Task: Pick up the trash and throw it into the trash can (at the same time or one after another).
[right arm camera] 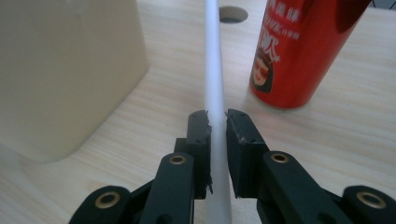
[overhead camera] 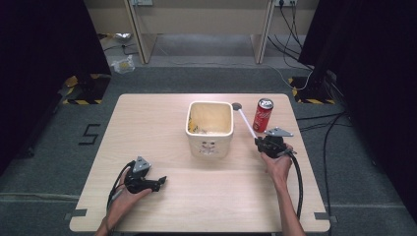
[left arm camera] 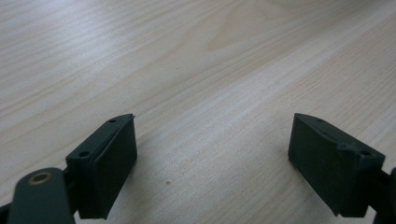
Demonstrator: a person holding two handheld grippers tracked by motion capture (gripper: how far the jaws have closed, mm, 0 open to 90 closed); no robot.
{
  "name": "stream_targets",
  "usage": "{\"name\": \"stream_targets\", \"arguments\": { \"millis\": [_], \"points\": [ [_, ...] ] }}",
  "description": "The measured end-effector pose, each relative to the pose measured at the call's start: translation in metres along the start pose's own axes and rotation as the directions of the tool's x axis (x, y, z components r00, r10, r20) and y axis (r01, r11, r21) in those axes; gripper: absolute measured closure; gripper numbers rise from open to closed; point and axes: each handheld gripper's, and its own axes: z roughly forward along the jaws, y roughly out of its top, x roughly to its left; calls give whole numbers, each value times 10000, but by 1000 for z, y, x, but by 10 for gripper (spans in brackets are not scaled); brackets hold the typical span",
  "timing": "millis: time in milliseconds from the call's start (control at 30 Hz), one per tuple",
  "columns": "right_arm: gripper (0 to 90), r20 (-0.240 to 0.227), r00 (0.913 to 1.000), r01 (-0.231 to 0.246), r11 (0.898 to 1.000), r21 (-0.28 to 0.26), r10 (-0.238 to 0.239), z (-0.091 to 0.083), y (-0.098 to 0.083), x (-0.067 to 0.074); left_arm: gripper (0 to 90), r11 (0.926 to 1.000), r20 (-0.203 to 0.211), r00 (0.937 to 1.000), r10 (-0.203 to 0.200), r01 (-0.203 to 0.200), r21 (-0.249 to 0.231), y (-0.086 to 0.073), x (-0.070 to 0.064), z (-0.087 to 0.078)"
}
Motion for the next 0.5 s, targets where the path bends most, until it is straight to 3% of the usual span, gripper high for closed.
{"name": "stream_targets", "arguments": {
  "millis": [100,500],
  "points": [
    [799,-54,9998,-172,9991,-383,170,-11,5,-2,146,10000,-2,10000,-3,3,-2,0,0,0],
    [799,-293,9990,306,9897,-1398,-350,-50,29,10,147,10000,-1,10000,-17,17,-13,0,0,0]
  ]
}}
